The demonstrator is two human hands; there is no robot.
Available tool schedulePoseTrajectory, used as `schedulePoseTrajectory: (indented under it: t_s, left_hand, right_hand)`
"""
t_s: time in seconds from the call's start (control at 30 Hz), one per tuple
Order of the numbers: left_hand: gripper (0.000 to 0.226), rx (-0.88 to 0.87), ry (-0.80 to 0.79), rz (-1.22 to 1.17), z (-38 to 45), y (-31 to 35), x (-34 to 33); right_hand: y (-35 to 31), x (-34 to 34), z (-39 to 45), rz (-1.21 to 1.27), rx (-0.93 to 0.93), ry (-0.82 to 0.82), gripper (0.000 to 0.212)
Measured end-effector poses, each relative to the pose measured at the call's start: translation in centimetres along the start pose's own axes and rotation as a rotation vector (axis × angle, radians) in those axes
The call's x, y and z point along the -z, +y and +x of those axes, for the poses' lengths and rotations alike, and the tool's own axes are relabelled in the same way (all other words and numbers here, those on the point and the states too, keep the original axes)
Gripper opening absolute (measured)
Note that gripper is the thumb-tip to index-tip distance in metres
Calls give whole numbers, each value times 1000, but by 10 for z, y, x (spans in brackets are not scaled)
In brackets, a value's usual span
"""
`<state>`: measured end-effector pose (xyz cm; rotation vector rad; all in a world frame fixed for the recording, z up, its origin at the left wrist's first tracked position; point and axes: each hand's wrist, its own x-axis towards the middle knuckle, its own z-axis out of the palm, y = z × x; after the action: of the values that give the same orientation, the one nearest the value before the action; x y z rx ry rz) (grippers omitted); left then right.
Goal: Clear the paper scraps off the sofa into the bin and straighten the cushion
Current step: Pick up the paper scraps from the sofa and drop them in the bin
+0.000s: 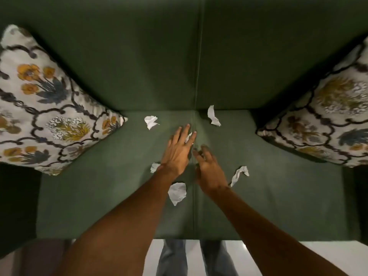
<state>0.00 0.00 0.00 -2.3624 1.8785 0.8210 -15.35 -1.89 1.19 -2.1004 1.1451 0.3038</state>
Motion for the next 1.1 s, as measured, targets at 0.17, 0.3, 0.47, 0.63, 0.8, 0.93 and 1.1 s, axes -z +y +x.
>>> schedulePoseTrajectory:
  t_s: [0.17, 0.3, 0.47, 0.63, 0.8, 0.93, 1.1]
  left_hand:
    - [80, -43, -94, 35, -7, -26, -34]
    - [27, 32, 44, -152, -23, -34, -47]
    - [9, 205, 49, -352, -53, -37, -47]
    - [11, 224, 54, -347, -110, -12, -45]
    - [10, 268, 139, -317, -147, 10, -65]
    - [21, 290, 136, -394, -154, 12, -89]
    - [4, 246, 188, -398, -153, 3, -114]
  right_hand:
    - [28, -24, 12, -51, 62, -14, 71]
    - [42, -23, 23, 1, 17, 1, 35]
    - [43, -13, 4, 190, -134, 90, 15]
    - [42, -18, -41, 357, -173, 164, 11]
    - [47, -43, -55, 292, -189, 199, 11]
    - [50, -65, -57, 386, -198, 206, 8]
    - [56, -89, -56, 466, -214, 217, 13]
